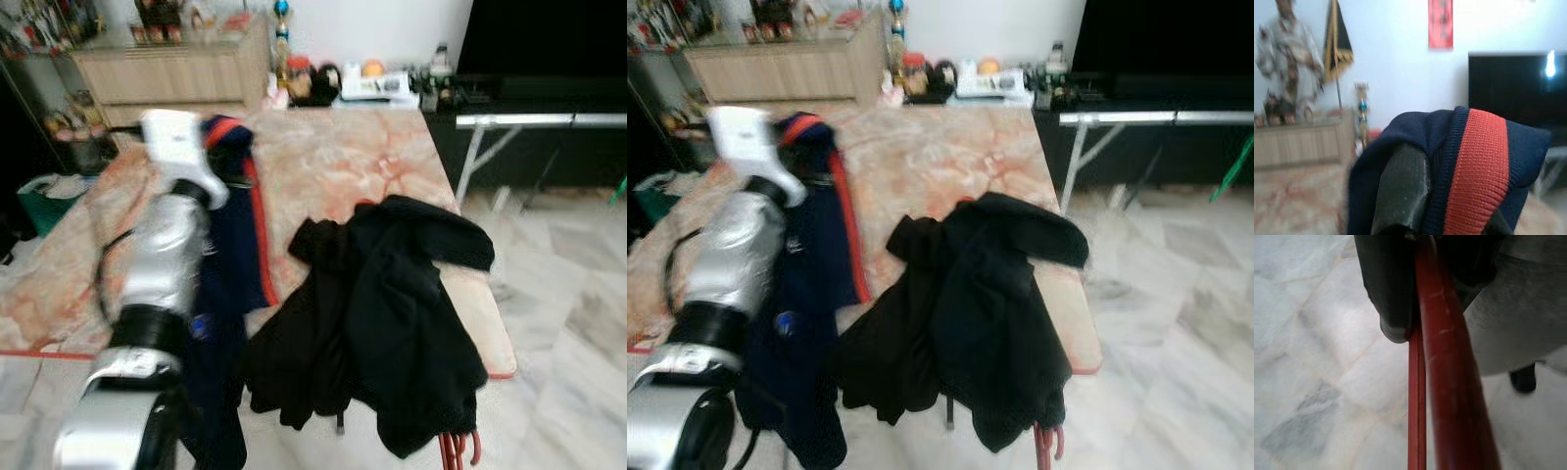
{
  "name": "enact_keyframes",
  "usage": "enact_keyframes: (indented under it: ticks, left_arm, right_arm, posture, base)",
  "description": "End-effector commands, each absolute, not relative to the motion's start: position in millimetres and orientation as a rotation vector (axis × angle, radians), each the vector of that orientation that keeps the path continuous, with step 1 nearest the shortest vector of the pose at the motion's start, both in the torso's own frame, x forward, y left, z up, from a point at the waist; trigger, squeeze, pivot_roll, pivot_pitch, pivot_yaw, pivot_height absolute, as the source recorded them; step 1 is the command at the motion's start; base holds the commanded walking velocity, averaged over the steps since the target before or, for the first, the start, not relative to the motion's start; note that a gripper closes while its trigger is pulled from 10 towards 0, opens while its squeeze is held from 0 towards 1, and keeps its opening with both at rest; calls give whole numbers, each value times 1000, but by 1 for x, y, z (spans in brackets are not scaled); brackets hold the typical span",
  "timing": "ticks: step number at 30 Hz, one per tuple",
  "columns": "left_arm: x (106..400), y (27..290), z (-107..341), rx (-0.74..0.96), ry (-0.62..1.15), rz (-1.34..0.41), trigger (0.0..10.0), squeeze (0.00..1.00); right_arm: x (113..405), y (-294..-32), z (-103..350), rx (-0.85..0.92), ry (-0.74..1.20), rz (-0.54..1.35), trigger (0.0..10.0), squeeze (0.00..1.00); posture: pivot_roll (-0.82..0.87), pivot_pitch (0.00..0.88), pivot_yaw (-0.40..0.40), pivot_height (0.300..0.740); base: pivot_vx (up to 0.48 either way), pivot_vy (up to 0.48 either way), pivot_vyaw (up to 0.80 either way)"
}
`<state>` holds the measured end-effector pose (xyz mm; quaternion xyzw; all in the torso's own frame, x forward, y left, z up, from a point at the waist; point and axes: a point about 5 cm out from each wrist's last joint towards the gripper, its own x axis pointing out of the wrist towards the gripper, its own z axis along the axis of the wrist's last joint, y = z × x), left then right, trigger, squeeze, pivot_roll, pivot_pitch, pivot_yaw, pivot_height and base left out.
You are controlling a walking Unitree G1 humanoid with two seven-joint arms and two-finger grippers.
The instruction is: Hang hanger
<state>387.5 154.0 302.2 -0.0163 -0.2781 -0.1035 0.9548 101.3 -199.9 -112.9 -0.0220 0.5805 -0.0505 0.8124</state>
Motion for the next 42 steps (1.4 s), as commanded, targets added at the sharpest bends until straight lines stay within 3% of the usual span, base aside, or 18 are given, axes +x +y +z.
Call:
enact_keyframes:
  ticks: [1, 10, 17, 21, 24, 29, 42]
  left_arm:
    - [388, 168, 306, -35, -586, -167, 10000, 0]
    - [394, 167, 321, -23, -623, -173, 10000, 0]
    - [392, 175, 296, 0, -572, -161, 10000, 0]
    - [385, 180, 252, 13, -426, -191, 10000, 0]
    - [369, 173, 213, 43, -283, -321, 10000, 0]
    - [347, 173, 184, 67, -194, -378, 10000, 0]
    - [311, 187, 159, 20, -85, -289, 10000, 0]
  right_arm:
    - [89, -179, -118, -1, 1287, -62, 10000, 0]
    - [89, -179, -118, -2, 1289, -61, 10000, 0]
    - [88, -180, -119, -9, 1291, -53, 10000, 0]
    - [88, -180, -119, -14, 1292, -43, 10000, 0]
    - [87, -179, -119, -13, 1294, -39, 10000, 0]
    - [87, -179, -119, -13, 1296, -37, 10000, 0]
    - [87, -181, -119, -26, 1296, -31, 10000, 0]
  posture:
    - [113, 34, 66, 740]
    - [118, 37, 65, 740]
    - [125, 45, 60, 740]
    - [138, 55, 59, 740]
    - [137, 59, 65, 740]
    - [138, 64, 64, 740]
    - [138, 69, 61, 740]
  base:
    - [285, 0, 0]
    - [283, 0, 0]
    - [282, 0, 0]
    - [203, 0, 0]
    - [0, 0, 0]
    - [0, 0, 0]
    - [0, 0, 0]
